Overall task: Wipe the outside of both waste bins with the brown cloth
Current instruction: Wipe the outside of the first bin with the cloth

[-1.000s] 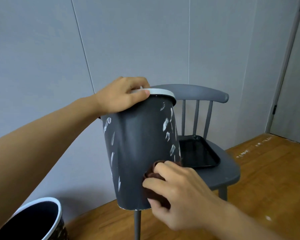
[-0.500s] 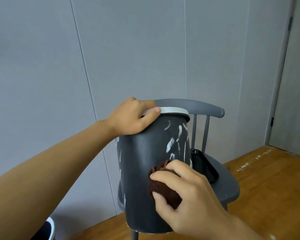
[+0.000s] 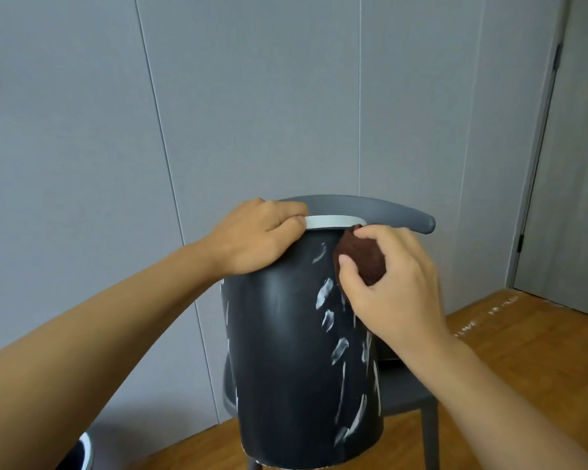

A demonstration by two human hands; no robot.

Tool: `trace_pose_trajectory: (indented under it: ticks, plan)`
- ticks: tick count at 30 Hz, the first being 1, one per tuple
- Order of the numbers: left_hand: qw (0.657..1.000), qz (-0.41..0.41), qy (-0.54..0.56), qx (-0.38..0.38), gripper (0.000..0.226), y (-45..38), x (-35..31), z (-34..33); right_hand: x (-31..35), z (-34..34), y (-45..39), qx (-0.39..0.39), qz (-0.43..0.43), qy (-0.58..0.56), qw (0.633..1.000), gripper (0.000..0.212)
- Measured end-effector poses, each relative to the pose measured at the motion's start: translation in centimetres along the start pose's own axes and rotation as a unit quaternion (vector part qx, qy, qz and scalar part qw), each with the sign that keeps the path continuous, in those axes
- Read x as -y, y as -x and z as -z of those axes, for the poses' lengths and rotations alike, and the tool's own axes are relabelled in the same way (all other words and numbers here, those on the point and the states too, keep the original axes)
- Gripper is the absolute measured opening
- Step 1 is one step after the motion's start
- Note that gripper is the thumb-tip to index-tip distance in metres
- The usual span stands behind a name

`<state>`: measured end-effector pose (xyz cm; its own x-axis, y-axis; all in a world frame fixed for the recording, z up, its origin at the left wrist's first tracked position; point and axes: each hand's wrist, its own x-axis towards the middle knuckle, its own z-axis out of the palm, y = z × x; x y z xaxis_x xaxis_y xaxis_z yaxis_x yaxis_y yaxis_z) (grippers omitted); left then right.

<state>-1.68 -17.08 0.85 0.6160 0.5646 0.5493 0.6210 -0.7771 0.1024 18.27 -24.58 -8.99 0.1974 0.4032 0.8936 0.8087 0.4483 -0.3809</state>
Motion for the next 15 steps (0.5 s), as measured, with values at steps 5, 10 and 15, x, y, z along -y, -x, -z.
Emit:
trace_pose_trajectory:
  ticks: [5,10,15]
  plan:
    - [0.997,0.015,-0.028,-0.064,0.051,0.2,1.5,-0.6,0.3,-1.3,1.3,0.08,0.036,0.009,0.996,0.05]
    - [0.996,0.005,-0.028,-0.085,0.048,0.1,1.7,-1.0,0.0,-0.7,2.1,0.14,0.032,0.035,0.989,0.05]
    - [0.995,0.001,-0.046,-0.093,0.049,0.0,1.3,-1.2,0.5,-0.4,-0.3,0.102,0.056,0.051,0.992,0.032]
